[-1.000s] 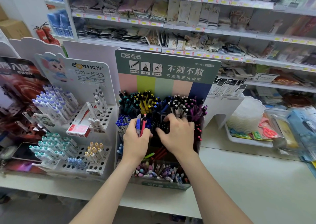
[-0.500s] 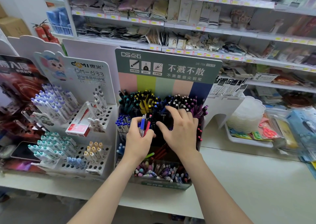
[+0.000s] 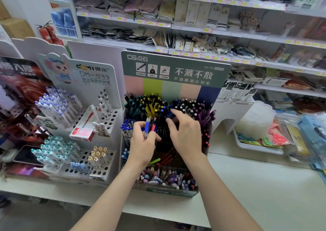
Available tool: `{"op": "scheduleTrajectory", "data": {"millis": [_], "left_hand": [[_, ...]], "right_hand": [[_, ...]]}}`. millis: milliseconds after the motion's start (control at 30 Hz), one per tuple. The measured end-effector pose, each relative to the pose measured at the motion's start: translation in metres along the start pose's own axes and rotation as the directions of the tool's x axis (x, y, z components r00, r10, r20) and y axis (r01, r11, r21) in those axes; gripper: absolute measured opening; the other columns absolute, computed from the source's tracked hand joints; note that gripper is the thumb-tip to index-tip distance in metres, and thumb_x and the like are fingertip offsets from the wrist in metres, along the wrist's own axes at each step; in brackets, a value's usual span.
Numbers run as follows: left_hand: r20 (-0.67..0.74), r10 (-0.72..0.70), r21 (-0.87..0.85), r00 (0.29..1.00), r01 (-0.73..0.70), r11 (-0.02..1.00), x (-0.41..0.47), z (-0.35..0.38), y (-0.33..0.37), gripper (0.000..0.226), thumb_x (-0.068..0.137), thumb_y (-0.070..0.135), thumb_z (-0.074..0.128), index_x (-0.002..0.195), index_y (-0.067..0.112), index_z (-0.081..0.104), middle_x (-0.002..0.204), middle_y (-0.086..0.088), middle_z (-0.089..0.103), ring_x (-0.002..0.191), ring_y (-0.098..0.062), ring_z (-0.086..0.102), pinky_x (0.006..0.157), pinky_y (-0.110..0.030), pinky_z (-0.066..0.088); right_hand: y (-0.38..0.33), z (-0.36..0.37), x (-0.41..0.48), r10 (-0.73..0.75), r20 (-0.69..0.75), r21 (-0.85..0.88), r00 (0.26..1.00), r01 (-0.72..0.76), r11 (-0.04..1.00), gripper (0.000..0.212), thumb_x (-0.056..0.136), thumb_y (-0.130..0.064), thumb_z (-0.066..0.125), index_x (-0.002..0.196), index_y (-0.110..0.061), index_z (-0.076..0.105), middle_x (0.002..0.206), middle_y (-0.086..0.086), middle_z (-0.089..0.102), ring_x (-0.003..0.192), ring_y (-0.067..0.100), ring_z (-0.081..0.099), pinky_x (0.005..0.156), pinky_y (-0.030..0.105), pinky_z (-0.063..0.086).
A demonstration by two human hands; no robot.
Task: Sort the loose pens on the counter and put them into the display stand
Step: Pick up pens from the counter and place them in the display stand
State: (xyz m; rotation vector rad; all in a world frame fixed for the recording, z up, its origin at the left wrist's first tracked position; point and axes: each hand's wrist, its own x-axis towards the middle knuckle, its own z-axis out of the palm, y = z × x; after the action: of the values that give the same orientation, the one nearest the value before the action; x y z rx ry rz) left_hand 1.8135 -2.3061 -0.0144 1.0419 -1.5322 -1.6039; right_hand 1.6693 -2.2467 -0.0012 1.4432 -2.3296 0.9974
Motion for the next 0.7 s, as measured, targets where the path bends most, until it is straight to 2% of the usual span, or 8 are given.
{"op": "scheduleTrajectory", "data": {"millis": [133,200,300,433,533,600,667,700], "left_hand": [[0.067,-0.031,-0.068,0.997,0.036,0.997,-0.003,0.001,0.008,0.011,0.106,0.005,0.044,0.115,0.010,0.047,0.085,-0.012,0.073,0.048,-0.019,0.040,0.043,-0.031,0.029],[0.094,-0.042,-0.105,0.995,0.052,0.993,-0.004,0.001,0.011,0.012,0.106,0.005,0.041,0.114,0.010,0.047,0.085,-0.010,0.071,0.048,-0.019,0.041,0.045,-0.031,0.029],[0.089,-0.068,-0.136,0.994,0.079,0.988,-0.006,0.000,0.013,0.012,0.106,0.005,0.039,0.112,0.009,0.047,0.087,-0.010,0.067,0.049,-0.019,0.043,0.045,-0.030,0.031],[0.081,-0.099,-0.185,0.992,0.113,0.976,-0.008,-0.002,0.013,0.013,0.107,0.005,0.036,0.112,0.008,0.047,0.088,-0.011,0.067,0.050,-0.020,0.044,0.046,-0.029,0.031],[0.092,-0.099,-0.229,0.991,0.118,0.966,-0.011,-0.003,0.017,0.016,0.106,0.005,0.034,0.111,0.010,0.048,0.089,-0.012,0.066,0.051,-0.020,0.045,0.046,-0.030,0.031],[0.104,-0.098,-0.251,0.990,0.122,0.960,-0.013,-0.004,0.018,0.017,0.106,0.004,0.033,0.112,0.010,0.048,0.091,-0.015,0.066,0.052,-0.021,0.047,0.046,-0.030,0.032],[0.121,-0.107,-0.269,0.987,0.137,0.953,-0.014,-0.005,0.018,0.017,0.107,0.004,0.034,0.113,0.010,0.049,0.093,-0.016,0.065,0.054,-0.022,0.048,0.045,-0.030,0.033],[0.134,-0.111,-0.261,0.985,0.143,0.955,-0.014,-0.005,0.019,0.017,0.107,0.005,0.035,0.113,0.009,0.050,0.093,-0.016,0.065,0.054,-0.022,0.049,0.045,-0.030,0.033]], "right_hand": [[-0.001,0.007,0.000,-0.052,0.050,-0.047,0.997,0.054,0.997,0.020,0.101,-0.037,0.066,0.104,-0.022,0.079,0.098,-0.003,0.072,0.091,0.023,0.065,0.078,0.045,0.051],[0.002,0.006,0.000,-0.005,0.003,-0.008,1.000,0.005,1.000,0.024,0.101,-0.040,0.065,0.110,-0.022,0.077,0.100,-0.002,0.072,0.093,0.022,0.064,0.080,0.044,0.051],[-0.001,0.004,0.003,-0.085,0.048,0.068,0.995,0.082,0.994,0.017,0.100,-0.037,0.067,0.104,-0.024,0.077,0.092,-0.005,0.067,0.089,0.019,0.061,0.078,0.041,0.049],[-0.008,0.004,0.012,0.027,0.036,-0.012,0.999,-0.026,1.000,0.019,0.096,-0.030,0.064,0.090,-0.016,0.076,0.083,0.001,0.068,0.078,0.024,0.063,0.070,0.041,0.052],[-0.010,-0.002,0.014,0.008,0.192,-0.046,0.981,0.001,0.999,0.020,0.096,-0.031,0.066,0.092,-0.018,0.081,0.081,0.001,0.073,0.077,0.025,0.069,0.066,0.037,0.057],[-0.011,-0.005,0.016,0.030,0.230,-0.095,0.973,-0.008,0.995,0.021,0.098,-0.033,0.066,0.096,-0.021,0.082,0.086,0.000,0.077,0.082,0.026,0.071,0.071,0.038,0.059],[-0.013,-0.010,0.014,0.056,0.222,-0.037,0.973,-0.049,0.998,0.026,0.101,-0.035,0.061,0.091,-0.020,0.079,0.079,-0.002,0.073,0.078,0.023,0.067,0.071,0.039,0.057],[-0.017,-0.014,0.011,0.060,0.208,0.061,0.976,-0.074,0.995,0.029,0.104,-0.035,0.058,0.087,-0.020,0.076,0.074,-0.006,0.069,0.073,0.017,0.064,0.070,0.036,0.054]]}}
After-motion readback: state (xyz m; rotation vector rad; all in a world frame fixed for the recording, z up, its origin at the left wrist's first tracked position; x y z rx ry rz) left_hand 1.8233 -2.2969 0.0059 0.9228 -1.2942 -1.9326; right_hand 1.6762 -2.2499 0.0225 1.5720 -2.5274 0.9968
